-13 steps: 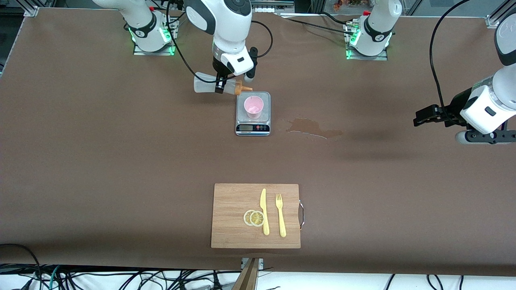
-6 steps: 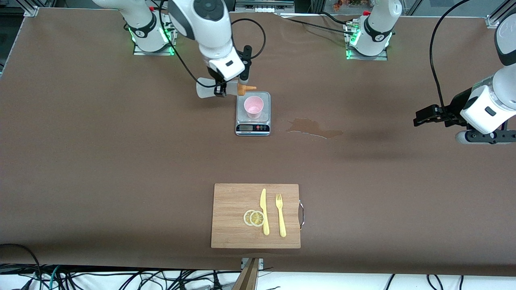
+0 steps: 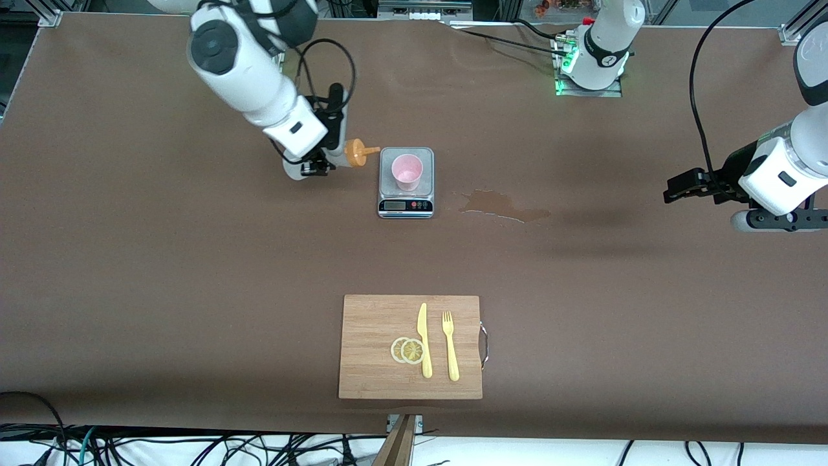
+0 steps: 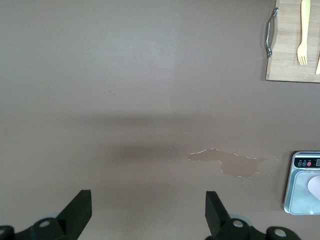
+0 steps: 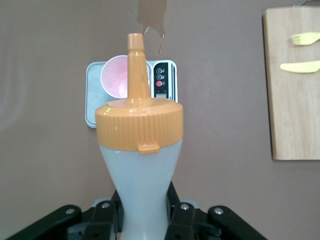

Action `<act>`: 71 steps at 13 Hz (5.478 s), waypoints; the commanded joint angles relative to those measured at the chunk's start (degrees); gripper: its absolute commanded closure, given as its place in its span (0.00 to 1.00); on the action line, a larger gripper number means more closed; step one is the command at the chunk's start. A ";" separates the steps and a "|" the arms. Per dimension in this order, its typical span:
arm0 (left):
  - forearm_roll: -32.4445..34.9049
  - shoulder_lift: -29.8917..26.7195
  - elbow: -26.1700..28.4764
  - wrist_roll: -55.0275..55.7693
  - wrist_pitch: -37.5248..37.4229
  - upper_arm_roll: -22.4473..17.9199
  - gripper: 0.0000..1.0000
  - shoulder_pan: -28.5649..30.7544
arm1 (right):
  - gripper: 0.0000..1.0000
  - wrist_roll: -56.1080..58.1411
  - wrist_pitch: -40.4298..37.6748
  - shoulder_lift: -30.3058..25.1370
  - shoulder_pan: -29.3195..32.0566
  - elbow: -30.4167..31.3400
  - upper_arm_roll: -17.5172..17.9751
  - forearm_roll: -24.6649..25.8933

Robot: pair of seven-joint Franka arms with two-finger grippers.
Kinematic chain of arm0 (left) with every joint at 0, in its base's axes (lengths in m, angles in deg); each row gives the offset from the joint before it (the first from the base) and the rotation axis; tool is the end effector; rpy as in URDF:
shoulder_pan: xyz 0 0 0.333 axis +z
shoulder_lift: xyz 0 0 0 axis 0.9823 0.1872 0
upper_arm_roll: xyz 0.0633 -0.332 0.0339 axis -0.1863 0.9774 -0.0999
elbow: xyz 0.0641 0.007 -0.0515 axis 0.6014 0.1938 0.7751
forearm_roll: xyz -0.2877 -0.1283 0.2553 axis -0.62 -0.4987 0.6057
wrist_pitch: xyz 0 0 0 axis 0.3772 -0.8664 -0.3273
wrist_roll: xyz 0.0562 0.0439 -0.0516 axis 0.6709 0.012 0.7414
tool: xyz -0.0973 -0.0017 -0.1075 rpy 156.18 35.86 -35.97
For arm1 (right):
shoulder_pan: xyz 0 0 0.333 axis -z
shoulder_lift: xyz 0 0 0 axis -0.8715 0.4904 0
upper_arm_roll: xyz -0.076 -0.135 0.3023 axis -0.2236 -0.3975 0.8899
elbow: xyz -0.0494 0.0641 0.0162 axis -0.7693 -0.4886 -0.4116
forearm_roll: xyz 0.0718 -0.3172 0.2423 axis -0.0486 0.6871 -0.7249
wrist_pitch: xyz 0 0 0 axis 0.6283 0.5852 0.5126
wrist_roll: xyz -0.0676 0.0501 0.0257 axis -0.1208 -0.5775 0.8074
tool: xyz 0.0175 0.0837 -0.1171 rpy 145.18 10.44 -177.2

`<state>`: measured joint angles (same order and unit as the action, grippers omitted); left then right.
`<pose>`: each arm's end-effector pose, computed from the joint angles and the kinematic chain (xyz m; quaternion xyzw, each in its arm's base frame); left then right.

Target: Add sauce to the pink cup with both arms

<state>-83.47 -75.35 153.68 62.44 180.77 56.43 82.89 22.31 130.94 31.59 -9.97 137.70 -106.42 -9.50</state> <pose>0.6110 -0.0250 0.5283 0.9972 0.0255 -0.0533 0.0454 0.5009 0.3154 0.4281 -0.7061 -0.6947 -0.0679 0.1193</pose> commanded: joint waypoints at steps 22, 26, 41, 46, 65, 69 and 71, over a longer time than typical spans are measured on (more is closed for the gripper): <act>1.54 0.04 -0.45 -0.28 -0.13 0.19 0.00 0.27 | 0.81 80.92 -48.99 34.64 44.63 1.07 -2.31 -50.90; 1.54 0.04 -0.45 -0.28 -0.13 0.19 0.00 0.27 | 0.81 83.83 -48.91 39.39 58.91 -1.83 10.91 -50.74; 1.45 0.04 -0.45 -0.28 -0.13 0.19 0.00 0.27 | 0.00 83.66 -48.74 41.42 60.32 -4.46 8.03 -48.11; 1.45 0.04 -0.45 -0.28 -0.13 0.19 0.00 0.27 | 0.00 73.50 -49.61 40.55 62.61 -11.31 2.49 -40.20; 1.45 0.04 -0.45 -0.20 -0.13 0.19 0.00 0.27 | 0.00 -12.27 -51.30 17.71 64.34 -31.02 14.82 -9.57; 1.28 0.04 -0.53 0.42 -0.13 0.19 0.00 0.10 | 0.00 -27.83 -42.34 8.49 66.83 -23.31 26.36 5.21; 1.36 0.04 -1.15 0.42 -0.13 0.19 0.00 0.01 | 0.00 -36.53 -37.60 4.09 68.76 -18.13 31.81 13.20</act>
<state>-83.47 -75.35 153.60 62.44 180.82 56.39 83.01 -7.36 88.61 41.97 56.18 112.07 -80.04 -2.17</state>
